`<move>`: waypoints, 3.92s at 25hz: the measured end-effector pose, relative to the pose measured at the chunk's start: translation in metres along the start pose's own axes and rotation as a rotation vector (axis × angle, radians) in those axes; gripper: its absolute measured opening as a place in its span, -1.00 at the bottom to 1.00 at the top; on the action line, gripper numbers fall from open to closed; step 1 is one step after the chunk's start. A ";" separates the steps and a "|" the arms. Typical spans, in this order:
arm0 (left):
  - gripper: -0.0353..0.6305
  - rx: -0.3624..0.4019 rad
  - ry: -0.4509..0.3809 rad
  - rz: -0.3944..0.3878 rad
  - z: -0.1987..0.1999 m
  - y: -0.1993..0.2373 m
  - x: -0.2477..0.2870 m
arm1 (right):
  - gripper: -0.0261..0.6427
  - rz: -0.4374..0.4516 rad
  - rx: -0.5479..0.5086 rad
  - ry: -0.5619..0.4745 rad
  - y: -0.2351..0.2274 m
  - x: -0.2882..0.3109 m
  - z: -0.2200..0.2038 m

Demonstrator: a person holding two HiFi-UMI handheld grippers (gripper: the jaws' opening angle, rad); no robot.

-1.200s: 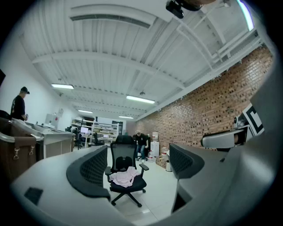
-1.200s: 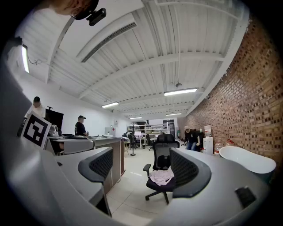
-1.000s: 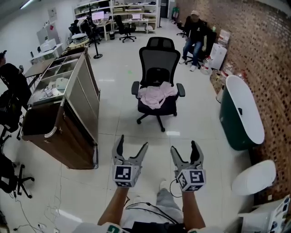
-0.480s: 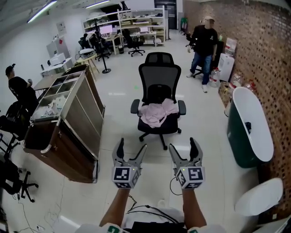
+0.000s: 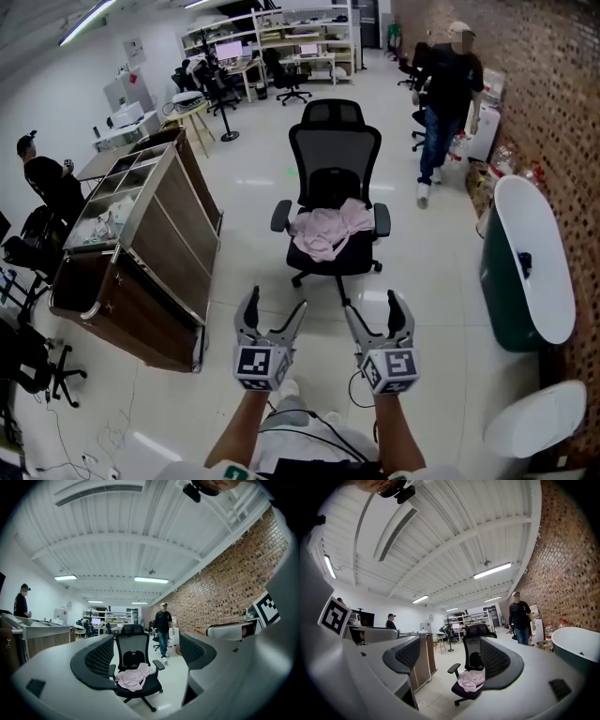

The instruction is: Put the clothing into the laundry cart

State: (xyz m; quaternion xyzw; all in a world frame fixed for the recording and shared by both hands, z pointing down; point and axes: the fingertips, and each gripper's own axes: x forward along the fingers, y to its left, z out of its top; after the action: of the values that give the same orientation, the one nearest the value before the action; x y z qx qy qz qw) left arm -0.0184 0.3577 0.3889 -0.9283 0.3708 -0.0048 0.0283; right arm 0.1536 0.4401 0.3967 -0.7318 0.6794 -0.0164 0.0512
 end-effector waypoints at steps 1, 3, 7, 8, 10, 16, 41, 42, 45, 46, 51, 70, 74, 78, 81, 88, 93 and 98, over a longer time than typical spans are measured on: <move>0.35 0.007 0.004 -0.011 -0.001 -0.002 0.006 | 0.37 -0.001 0.002 0.005 -0.003 0.005 -0.003; 0.35 0.015 0.014 -0.030 -0.005 -0.003 0.023 | 0.36 -0.001 0.000 0.020 -0.010 0.018 -0.010; 0.35 -0.020 0.025 -0.035 -0.028 0.014 0.065 | 0.36 -0.016 -0.002 0.042 -0.025 0.051 -0.026; 0.35 -0.025 0.024 -0.043 -0.031 0.017 0.078 | 0.36 -0.023 -0.004 0.043 -0.030 0.060 -0.028; 0.35 -0.036 0.017 -0.062 -0.033 0.024 0.105 | 0.35 -0.039 -0.019 0.044 -0.042 0.080 -0.028; 0.35 -0.030 -0.006 -0.116 -0.035 0.062 0.183 | 0.33 -0.076 -0.036 0.034 -0.062 0.165 -0.020; 0.34 -0.045 0.071 -0.177 -0.092 0.180 0.391 | 0.33 -0.094 -0.010 0.123 -0.128 0.399 -0.074; 0.34 -0.046 0.077 -0.164 -0.095 0.182 0.405 | 0.33 -0.082 -0.008 0.121 -0.138 0.412 -0.077; 0.33 -0.046 0.091 -0.114 -0.102 0.190 0.447 | 0.33 -0.044 -0.010 0.130 -0.168 0.452 -0.085; 0.33 -0.041 0.093 -0.105 -0.103 0.191 0.462 | 0.33 -0.029 -0.006 0.136 -0.178 0.465 -0.087; 0.34 -0.033 0.105 -0.085 -0.106 0.188 0.532 | 0.33 0.031 0.036 0.190 -0.221 0.520 -0.099; 0.34 -0.017 0.298 -0.202 -0.206 0.201 0.626 | 0.33 0.093 0.064 0.524 -0.284 0.588 -0.257; 0.34 -0.044 0.346 -0.228 -0.237 0.213 0.637 | 0.33 0.086 0.052 0.631 -0.290 0.596 -0.314; 0.34 -0.026 0.397 -0.270 -0.273 0.223 0.647 | 0.41 0.101 0.071 0.743 -0.293 0.609 -0.377; 0.34 -0.015 0.424 -0.289 -0.298 0.227 0.654 | 0.46 0.102 0.082 0.819 -0.302 0.618 -0.429; 0.34 -0.050 0.483 -0.275 -0.348 0.238 0.660 | 0.98 0.150 0.140 0.994 -0.295 0.649 -0.546; 0.34 -0.078 0.531 -0.236 -0.393 0.250 0.652 | 0.99 0.192 0.086 1.119 -0.280 0.669 -0.638; 0.34 -0.130 0.579 -0.174 -0.427 0.256 0.649 | 0.99 0.132 0.090 1.168 -0.287 0.702 -0.703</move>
State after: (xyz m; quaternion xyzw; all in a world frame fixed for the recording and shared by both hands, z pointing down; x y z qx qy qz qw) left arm 0.2633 -0.2959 0.7932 -0.9164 0.2823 -0.2479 -0.1385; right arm 0.4265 -0.2756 1.0913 -0.5548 0.6377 -0.4425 -0.2996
